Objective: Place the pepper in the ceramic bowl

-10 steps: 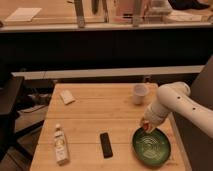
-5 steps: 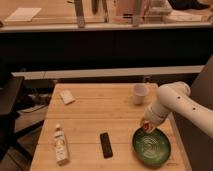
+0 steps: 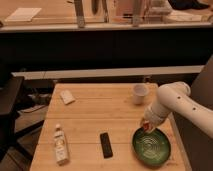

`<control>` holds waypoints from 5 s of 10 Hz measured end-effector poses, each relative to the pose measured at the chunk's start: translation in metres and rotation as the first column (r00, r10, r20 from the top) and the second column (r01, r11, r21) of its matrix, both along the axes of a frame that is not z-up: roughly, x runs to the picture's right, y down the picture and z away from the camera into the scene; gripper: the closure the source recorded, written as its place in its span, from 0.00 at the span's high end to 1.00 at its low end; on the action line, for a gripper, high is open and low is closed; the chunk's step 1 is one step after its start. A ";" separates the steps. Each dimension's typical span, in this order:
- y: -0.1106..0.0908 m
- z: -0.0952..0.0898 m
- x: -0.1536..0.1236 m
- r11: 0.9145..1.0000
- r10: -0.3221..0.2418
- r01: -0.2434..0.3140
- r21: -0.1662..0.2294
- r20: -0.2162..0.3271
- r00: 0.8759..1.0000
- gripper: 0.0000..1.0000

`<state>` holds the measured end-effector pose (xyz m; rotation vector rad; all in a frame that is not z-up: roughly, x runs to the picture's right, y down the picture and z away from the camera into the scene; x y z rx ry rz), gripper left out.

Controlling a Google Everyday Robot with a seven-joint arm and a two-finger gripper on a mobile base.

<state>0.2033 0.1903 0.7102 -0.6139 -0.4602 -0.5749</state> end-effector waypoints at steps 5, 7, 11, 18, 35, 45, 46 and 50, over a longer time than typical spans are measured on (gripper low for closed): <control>0.001 -0.001 0.000 1.000 -0.008 0.008 0.001 0.007 1.000 0.13; 0.001 -0.001 0.000 1.000 -0.011 0.011 0.001 0.009 1.000 0.13; 0.001 -0.002 0.000 1.000 -0.019 0.019 0.003 0.015 1.000 0.13; 0.001 -0.003 0.001 1.000 -0.028 0.028 0.005 0.023 0.999 0.23; 0.002 -0.005 0.002 0.999 -0.054 0.054 0.009 0.046 0.997 0.29; 0.002 -0.008 0.002 0.997 -0.071 0.070 0.012 0.057 0.996 0.23; 0.002 -0.008 0.002 0.997 -0.072 0.072 0.013 0.058 0.996 0.23; 0.002 -0.009 0.002 0.997 -0.078 0.078 0.014 0.062 0.995 0.23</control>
